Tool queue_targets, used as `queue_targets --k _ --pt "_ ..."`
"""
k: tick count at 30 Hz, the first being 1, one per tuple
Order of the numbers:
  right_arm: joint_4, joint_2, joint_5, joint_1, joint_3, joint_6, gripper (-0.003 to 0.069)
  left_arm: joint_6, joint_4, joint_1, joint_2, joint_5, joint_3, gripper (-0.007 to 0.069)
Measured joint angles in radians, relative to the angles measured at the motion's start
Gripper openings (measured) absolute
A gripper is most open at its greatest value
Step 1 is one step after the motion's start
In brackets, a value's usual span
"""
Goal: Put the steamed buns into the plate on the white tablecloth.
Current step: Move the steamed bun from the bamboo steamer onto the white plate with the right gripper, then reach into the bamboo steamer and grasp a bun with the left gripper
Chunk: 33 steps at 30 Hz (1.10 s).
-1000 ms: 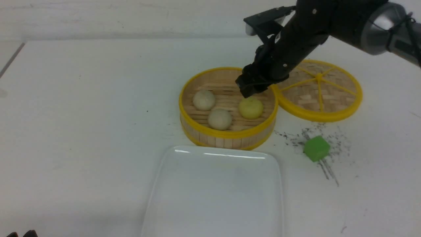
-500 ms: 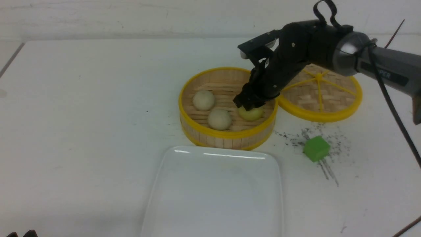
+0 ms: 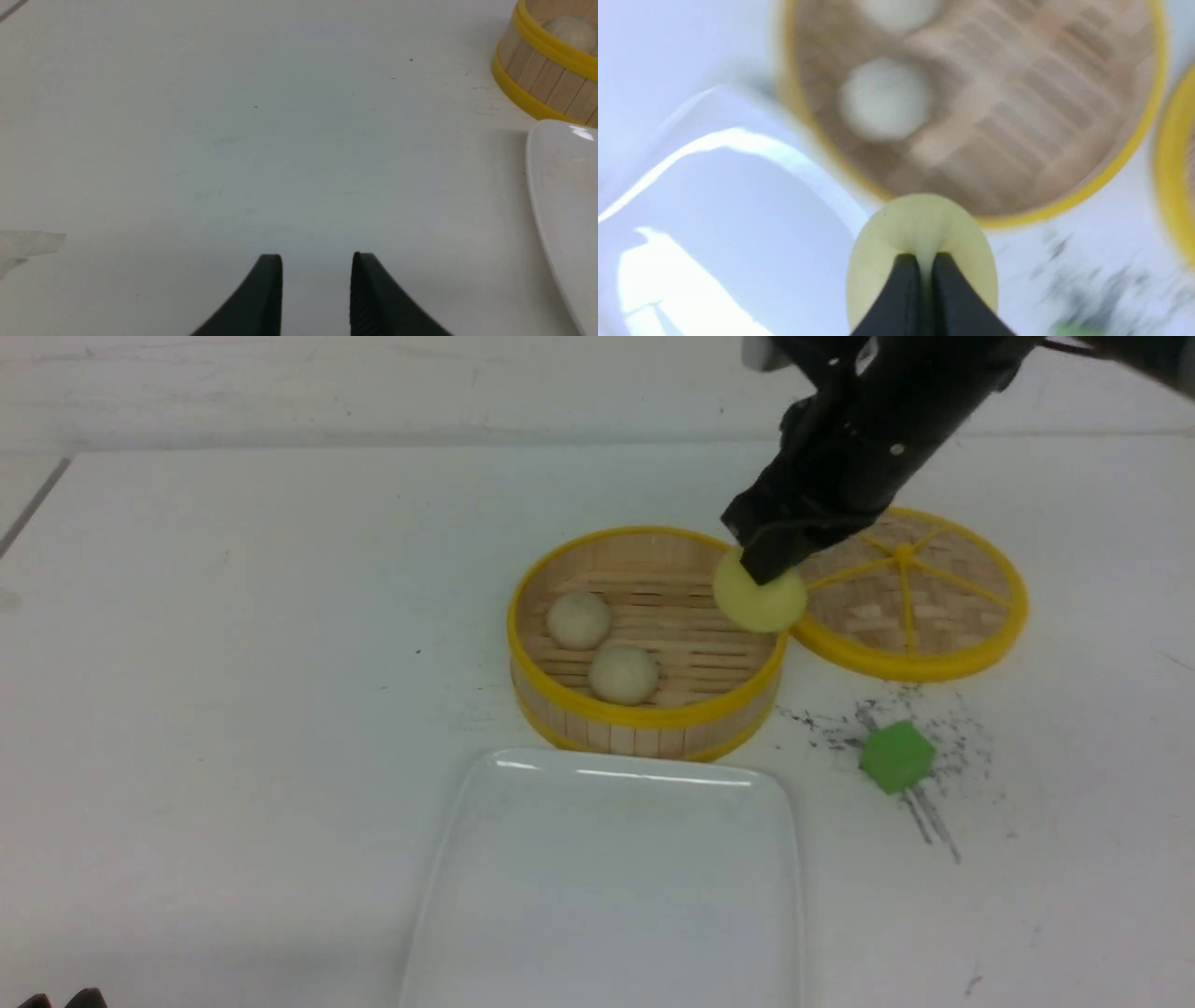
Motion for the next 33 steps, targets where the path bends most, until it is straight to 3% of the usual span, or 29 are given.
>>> queue_targets --k 5,9,18,22,29,33 --pt "0.043 -0.058 0.009 0.046 0.109 0.017 0.0015 0.000 0.000 0.000 0.000 0.000 0.000 0.0239" --pt "0.035 -0.061 -0.015 0.139 0.301 0.041 0.0018 0.000 0.000 0.000 0.000 0.000 0.000 0.0239" --pt "-0.084 -0.059 -0.359 0.267 0.588 0.173 0.0059 0.000 0.000 0.000 0.000 0.000 0.000 0.0239" --pt "-0.094 -0.059 -0.449 0.275 0.648 0.197 0.0141 0.000 0.000 0.000 0.000 0.000 0.000 0.0239" --pt "-0.093 -0.059 -0.496 0.275 0.675 0.202 0.0402 0.000 0.000 0.000 0.000 0.000 0.000 0.0239" --pt "-0.100 -0.075 -0.432 0.275 0.649 0.203 0.0453 0.000 0.000 0.000 0.000 0.000 0.000 0.0239"
